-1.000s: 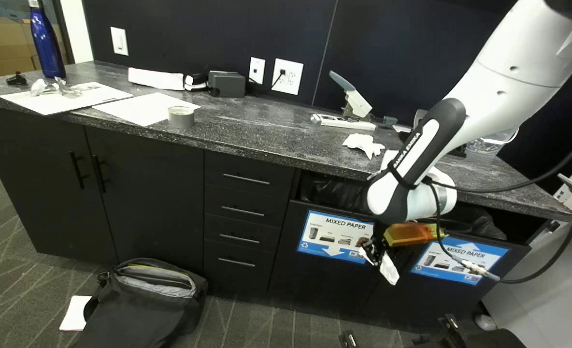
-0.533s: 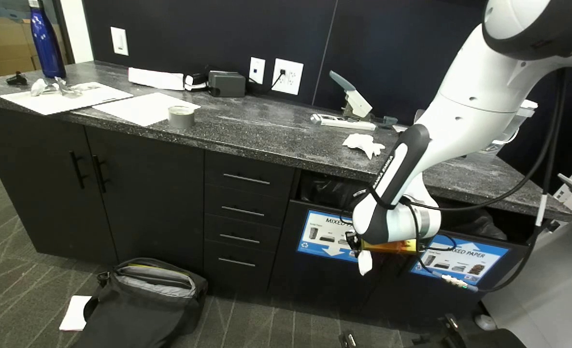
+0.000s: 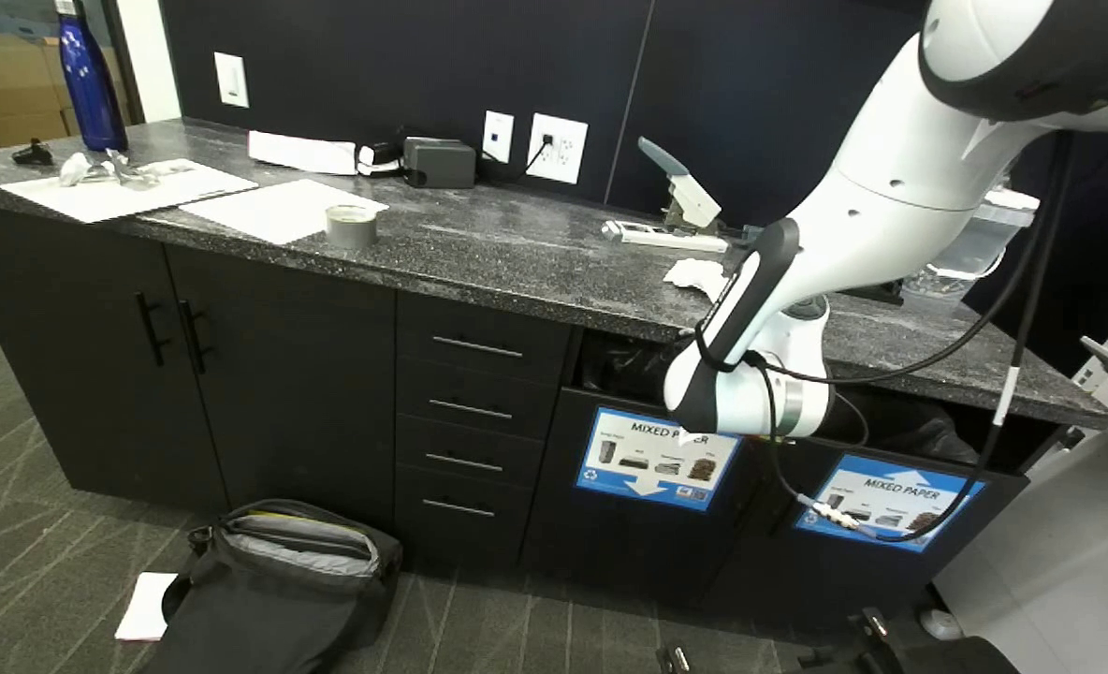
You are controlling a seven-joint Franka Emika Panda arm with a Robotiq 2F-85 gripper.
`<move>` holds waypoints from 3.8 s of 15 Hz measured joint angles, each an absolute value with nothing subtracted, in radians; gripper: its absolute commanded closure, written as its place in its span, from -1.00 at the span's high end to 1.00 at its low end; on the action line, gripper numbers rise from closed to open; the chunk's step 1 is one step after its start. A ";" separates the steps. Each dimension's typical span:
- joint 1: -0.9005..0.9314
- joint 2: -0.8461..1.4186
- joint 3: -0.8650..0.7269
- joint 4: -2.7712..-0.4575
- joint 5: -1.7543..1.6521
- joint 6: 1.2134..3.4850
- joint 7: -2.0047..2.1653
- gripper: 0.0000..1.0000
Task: Throw the papers on the countertop in the bin on the left
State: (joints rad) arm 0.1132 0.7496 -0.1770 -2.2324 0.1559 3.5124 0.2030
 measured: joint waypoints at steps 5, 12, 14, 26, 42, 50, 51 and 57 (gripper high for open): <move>0.109 0.897 -0.159 -2.070 0.295 3.661 0.211 -0.61; 0.109 1.067 -0.147 -1.857 0.418 3.693 0.212 0.00; 0.109 1.095 -0.147 -1.819 0.445 3.693 0.211 0.28; 0.129 1.096 -0.168 -1.803 0.480 3.623 0.119 1.00; 0.669 0.483 -0.732 -2.262 0.098 2.708 0.206 1.00; 0.439 0.259 -0.503 -2.046 -0.218 2.496 0.399 1.00; 0.372 0.263 -0.442 -2.017 -0.212 2.496 0.396 1.00; 0.079 0.430 -0.212 -1.821 -0.151 2.563 0.224 1.00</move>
State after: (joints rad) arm 0.0788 0.4299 -0.2122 -1.8211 -0.1513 2.5627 0.2244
